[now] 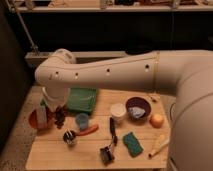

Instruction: Place grapes in table surface

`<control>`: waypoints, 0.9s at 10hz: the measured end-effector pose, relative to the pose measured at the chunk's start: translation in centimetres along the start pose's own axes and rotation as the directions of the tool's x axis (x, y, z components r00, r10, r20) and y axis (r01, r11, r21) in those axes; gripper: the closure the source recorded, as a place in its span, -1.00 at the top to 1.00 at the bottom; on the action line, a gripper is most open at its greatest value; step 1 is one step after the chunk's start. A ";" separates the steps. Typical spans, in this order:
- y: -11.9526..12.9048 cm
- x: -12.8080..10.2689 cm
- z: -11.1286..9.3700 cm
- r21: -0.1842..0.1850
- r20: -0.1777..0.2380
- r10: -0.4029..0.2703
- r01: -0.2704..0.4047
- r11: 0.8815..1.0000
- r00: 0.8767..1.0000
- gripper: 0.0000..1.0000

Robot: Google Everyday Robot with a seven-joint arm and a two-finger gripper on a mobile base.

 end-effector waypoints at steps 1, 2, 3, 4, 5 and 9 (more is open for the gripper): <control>-0.7 0.0 1.3 0.026 0.013 -0.012 0.012 1.000 1.000 -1.00; -1.6 -0.3 2.9 0.048 0.029 -0.026 0.025 0.999 0.999 -1.00; -2.5 -0.9 5.0 0.077 0.043 -0.042 0.039 0.996 0.998 -1.00; -2.8 -1.7 7.0 0.103 0.052 -0.050 0.045 0.994 0.997 -1.00; -3.2 -2.7 9.3 0.148 0.059 -0.055 0.046 0.988 0.997 -1.00; -6.9 -6.1 14.2 0.395 0.042 -0.092 0.068 0.916 0.995 -1.00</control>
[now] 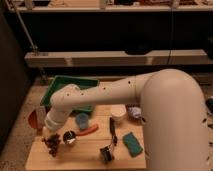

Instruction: Place grapes in table surface

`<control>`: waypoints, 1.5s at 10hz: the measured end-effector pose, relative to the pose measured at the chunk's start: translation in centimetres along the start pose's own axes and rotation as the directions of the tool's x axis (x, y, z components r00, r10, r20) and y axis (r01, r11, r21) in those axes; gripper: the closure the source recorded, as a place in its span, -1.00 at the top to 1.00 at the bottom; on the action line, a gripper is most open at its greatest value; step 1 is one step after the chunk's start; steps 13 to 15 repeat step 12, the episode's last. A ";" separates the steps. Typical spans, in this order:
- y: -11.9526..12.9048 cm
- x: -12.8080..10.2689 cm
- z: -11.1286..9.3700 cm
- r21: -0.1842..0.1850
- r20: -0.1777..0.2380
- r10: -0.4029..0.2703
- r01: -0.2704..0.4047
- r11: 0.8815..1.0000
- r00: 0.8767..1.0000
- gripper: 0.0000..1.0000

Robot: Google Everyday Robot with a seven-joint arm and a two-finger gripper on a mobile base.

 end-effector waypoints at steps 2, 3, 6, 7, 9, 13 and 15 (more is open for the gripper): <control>-1.3 0.4 0.4 0.023 0.011 -0.053 0.053 0.998 0.999 -0.88; -2.6 0.7 0.6 0.027 0.034 -0.086 0.085 0.996 0.996 -0.65; -2.5 0.6 2.1 0.030 0.067 -0.096 0.094 0.995 0.993 -0.08; -2.0 0.2 3.0 0.028 0.081 -0.088 0.086 0.996 0.993 0.16; -1.6 0.1 3.5 0.028 0.080 -0.076 0.074 0.997 0.994 0.51; -1.8 0.2 3.3 0.037 0.070 -0.079 0.076 0.996 0.994 0.60; -1.8 0.2 3.3 0.037 0.070 -0.079 0.076 0.996 0.994 0.60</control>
